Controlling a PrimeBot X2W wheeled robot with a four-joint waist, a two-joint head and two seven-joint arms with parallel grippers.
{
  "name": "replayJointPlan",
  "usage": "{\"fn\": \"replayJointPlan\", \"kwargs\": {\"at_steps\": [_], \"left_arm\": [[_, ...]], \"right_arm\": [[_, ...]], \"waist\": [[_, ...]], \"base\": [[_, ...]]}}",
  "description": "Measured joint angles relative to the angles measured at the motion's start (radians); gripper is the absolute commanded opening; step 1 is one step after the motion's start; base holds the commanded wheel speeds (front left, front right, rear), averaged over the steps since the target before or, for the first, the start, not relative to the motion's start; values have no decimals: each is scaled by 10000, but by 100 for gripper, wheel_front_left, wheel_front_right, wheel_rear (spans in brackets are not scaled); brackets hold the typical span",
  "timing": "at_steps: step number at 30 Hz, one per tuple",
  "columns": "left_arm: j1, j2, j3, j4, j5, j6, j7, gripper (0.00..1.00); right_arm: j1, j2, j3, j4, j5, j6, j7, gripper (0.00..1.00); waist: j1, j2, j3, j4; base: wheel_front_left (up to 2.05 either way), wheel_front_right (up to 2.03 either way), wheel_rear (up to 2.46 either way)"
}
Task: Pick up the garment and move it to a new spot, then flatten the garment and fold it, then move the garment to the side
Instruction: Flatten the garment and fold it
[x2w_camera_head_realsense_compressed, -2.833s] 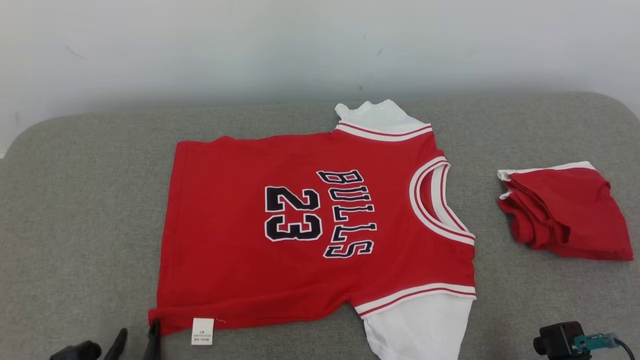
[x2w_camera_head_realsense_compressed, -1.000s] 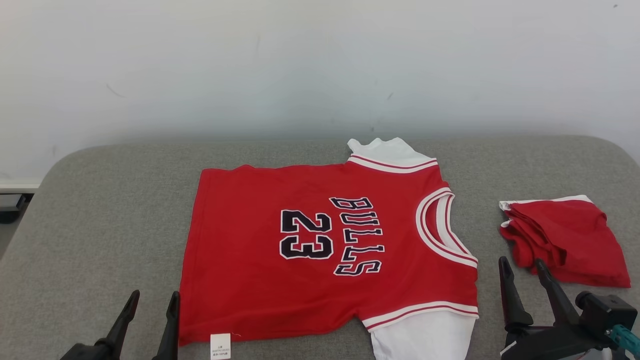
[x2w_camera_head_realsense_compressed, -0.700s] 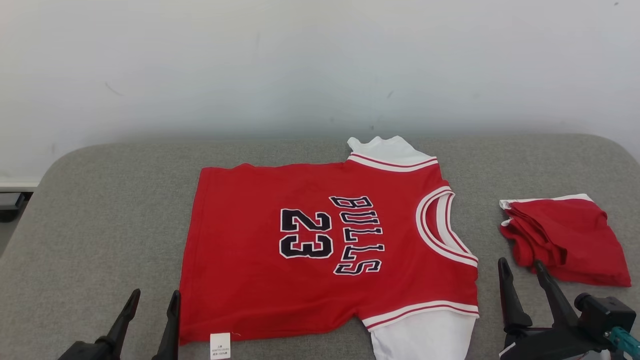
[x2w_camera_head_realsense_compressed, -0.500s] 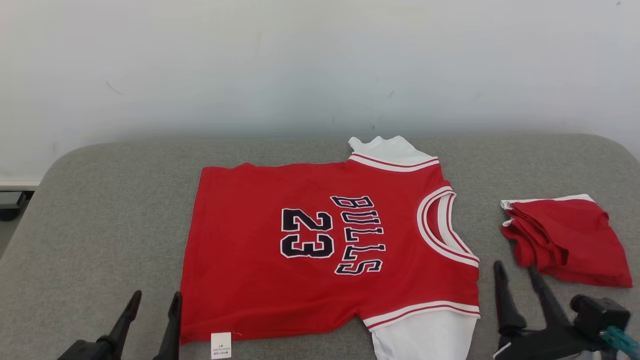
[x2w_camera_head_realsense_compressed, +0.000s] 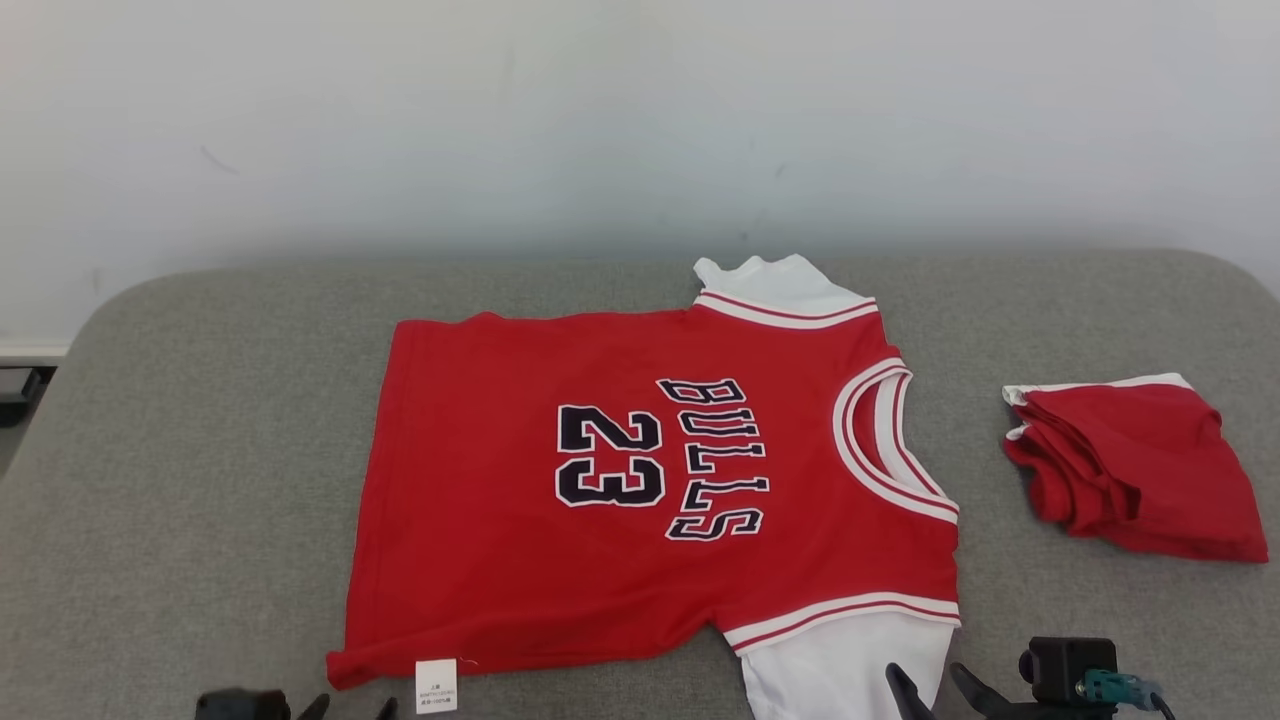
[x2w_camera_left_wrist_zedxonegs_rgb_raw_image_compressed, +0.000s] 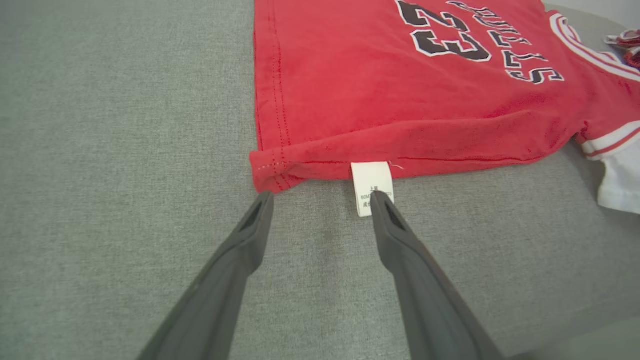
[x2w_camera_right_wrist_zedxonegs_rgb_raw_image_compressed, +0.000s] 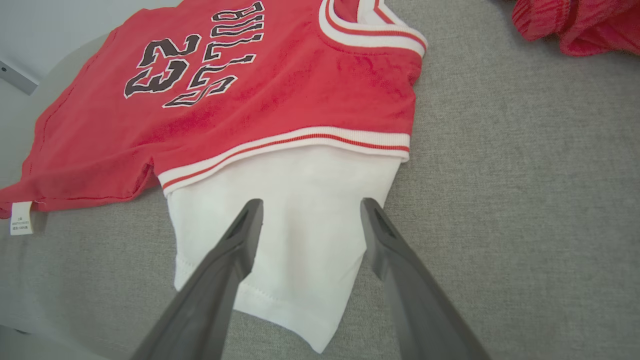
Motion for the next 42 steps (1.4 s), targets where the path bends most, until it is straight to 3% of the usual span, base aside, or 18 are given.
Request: {"fn": "replayJointPlan", "kwargs": {"at_steps": [10,16,25,42], "left_arm": [[-1650,27,82,986,-88,-75,1321,100],[-2139,54,36,1565,-88,-84,1818,100],[-2215,-234,-201,1944,-88,-121,1981,100],[-1903,-199,12,1950,-412,-178,1873,100]], "right_arm": [[-15,67,-290,-109,-364,-56,1453,100],[-47,477,-690,61,-777,-56,2153,100],[-23,694,-775,-40,-1158,-90,3074,100],[431,1030,-1216,-537,-1779,-127,4240,100]], "waist": [[1,0,669,-110],[2,1,1081,-168],[1,1,1123,-106],[0,0,946,-137]], "base": [[0,0,0],[0,0,0],[0,0,0],[0,0,0]]}}
